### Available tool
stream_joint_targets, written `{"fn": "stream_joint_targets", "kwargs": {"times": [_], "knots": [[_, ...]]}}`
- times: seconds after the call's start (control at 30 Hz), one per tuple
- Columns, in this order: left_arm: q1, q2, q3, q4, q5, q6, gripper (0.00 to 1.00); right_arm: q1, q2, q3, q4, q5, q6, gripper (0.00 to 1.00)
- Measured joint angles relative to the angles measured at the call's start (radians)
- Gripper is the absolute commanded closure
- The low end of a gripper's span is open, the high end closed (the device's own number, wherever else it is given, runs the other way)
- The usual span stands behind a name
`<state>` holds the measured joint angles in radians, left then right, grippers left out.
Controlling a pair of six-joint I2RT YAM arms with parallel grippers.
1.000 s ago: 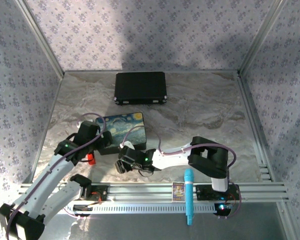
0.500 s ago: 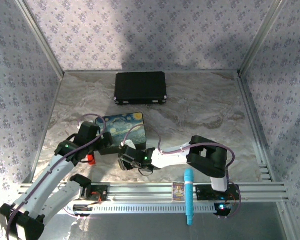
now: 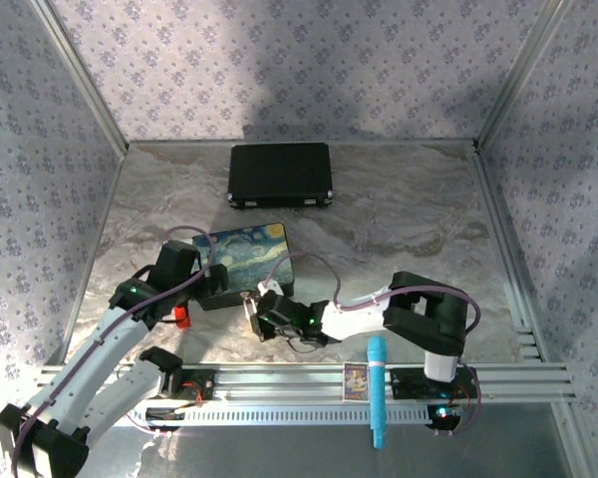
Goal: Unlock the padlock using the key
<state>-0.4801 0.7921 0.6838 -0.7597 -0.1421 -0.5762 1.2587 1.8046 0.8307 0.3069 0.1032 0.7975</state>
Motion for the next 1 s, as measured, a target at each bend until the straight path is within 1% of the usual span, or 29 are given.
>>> {"fn": "stream_joint_targets", "kwargs": {"times": [0.07,0.2,0.27,0.37,0.5,0.67,0.7,0.8,0.93,1.0], "knots": [[-0.05,0.043,0.042,-0.011,-0.013,0.034,0.0,-0.014,-0.016,-0.031,0.035,-0.019,0.003,0.9],[-0.192,0.181,0.179,-0.063,-0.095,0.117,0.0,-0.041,-0.032,-0.082,0.117,-0.067,0.011,0.9],[-0.245,0.261,0.251,-0.1,-0.137,0.17,0.0,-0.056,-0.038,-0.118,0.182,-0.094,0.011,0.9],[-0.276,0.349,0.314,-0.124,-0.169,0.257,0.03,-0.073,-0.05,-0.162,0.247,-0.114,0.013,0.91],[-0.291,0.392,0.319,-0.141,-0.174,0.384,0.04,-0.093,-0.064,-0.206,0.303,-0.128,0.02,0.91],[-0.333,0.482,0.319,-0.126,-0.197,0.489,0.05,-0.116,-0.084,-0.233,0.314,-0.158,0.024,0.91],[-0.338,0.511,0.319,-0.118,-0.196,0.501,0.06,-0.124,-0.089,-0.24,0.313,-0.165,0.027,0.91],[-0.358,0.572,0.319,-0.096,-0.198,0.51,0.15,-0.146,-0.114,-0.278,0.312,-0.186,0.034,0.91],[-0.391,0.573,0.312,-0.043,-0.174,0.502,0.27,-0.175,-0.177,-0.341,0.314,-0.207,0.045,0.92],[-0.4,0.58,0.31,-0.027,-0.164,0.487,0.32,-0.181,-0.189,-0.346,0.304,-0.209,0.045,0.92]]}}
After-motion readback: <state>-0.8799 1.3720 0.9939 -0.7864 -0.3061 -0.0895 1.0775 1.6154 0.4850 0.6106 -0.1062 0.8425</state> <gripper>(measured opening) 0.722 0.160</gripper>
